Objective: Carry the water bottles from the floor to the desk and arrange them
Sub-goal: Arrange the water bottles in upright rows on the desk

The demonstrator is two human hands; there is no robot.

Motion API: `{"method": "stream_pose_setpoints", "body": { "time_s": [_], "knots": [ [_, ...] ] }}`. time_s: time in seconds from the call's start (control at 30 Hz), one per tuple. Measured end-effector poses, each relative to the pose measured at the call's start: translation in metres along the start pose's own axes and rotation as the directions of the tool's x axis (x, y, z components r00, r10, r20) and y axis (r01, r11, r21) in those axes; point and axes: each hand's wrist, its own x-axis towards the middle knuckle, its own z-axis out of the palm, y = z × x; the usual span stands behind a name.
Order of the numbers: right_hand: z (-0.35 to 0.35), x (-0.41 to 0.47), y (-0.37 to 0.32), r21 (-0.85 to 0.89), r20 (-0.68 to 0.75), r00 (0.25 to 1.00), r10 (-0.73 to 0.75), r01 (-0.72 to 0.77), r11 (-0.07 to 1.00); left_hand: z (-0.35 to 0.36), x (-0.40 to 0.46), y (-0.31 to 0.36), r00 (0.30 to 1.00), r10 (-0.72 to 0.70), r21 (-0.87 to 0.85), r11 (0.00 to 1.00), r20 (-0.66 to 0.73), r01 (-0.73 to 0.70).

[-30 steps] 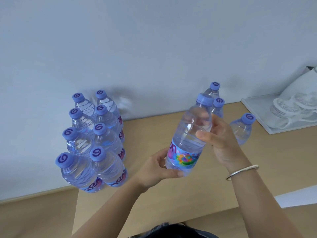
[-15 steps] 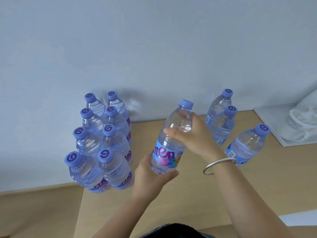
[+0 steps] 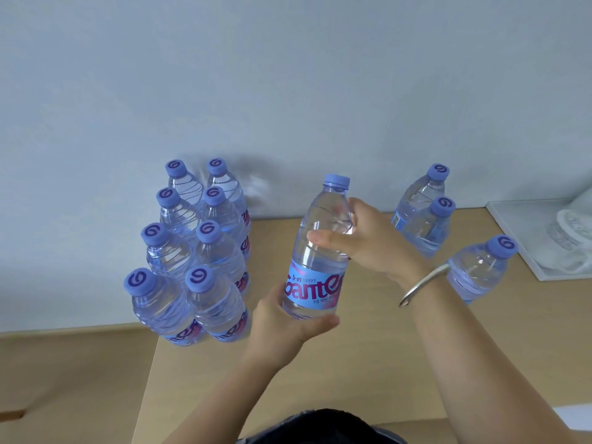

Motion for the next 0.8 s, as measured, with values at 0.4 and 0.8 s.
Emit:
{"method": "stream_pose_setpoints", "body": {
  "time_s": [0.4,0.8],
  "knots": [
    [0.001,0.013,0.006,0.119,0.043,0.999,0.028,-0.033,0.992,-0.003,0.007,-0.010,0.995,0.028,-0.234,0.972,0.096,-0.005],
    [0.036,0.098,0.021,-0.109,0.119,0.993,-0.010,0.023,0.994,0.018,0.078,-0.022,0.928,-0.292,-0.141,0.954,-0.231,0.265]
  ]
}}
